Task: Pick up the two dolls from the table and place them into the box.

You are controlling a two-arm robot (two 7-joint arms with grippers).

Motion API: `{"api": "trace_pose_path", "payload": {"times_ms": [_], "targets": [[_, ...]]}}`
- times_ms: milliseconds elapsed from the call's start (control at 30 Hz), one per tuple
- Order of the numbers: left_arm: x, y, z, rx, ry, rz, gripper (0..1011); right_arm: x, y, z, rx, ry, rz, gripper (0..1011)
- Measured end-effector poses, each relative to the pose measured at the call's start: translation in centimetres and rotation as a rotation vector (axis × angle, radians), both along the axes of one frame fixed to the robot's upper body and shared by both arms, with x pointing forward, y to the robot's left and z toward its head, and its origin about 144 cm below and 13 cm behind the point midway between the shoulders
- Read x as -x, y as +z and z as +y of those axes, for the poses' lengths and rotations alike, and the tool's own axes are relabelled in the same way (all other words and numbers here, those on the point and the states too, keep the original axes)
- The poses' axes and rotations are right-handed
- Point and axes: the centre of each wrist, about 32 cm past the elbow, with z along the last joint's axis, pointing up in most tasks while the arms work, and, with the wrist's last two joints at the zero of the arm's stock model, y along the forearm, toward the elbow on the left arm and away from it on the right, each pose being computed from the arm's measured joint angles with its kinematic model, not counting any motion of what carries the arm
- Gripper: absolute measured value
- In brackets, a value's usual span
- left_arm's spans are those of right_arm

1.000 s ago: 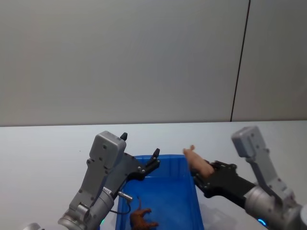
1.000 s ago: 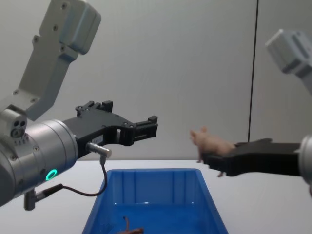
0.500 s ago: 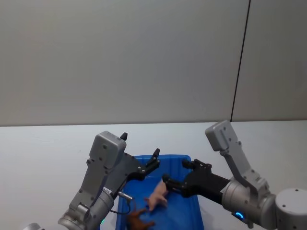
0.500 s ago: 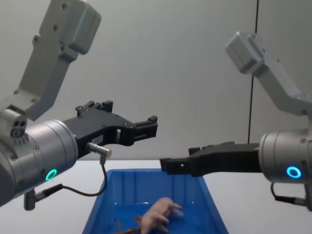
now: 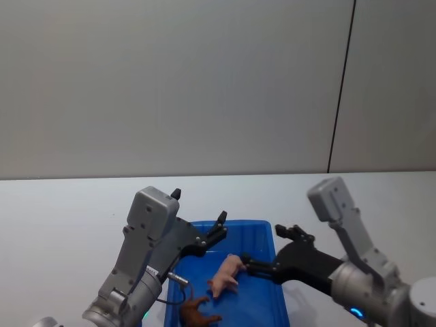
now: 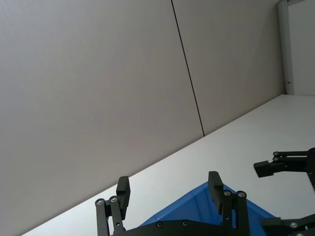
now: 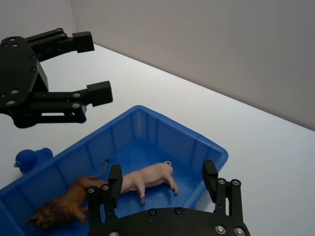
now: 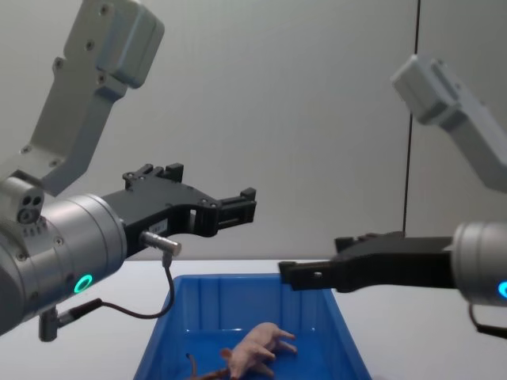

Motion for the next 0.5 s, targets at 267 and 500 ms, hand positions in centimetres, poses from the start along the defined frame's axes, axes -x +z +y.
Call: {"api": "trace_pose_path", "payload": {"times_ms": [267, 500], "targets": [[0.0, 0.0, 0.0, 0.000, 0.000, 0.000, 1001, 1.1, -0.8, -2.3, 0.009, -0.040, -0.031, 1001], [0.0, 0.0, 0.0, 0.000, 0.000, 0.001, 1001, 1.7, -1.1, -3.4, 0.014, -0.062, -0.046, 1001]]}}
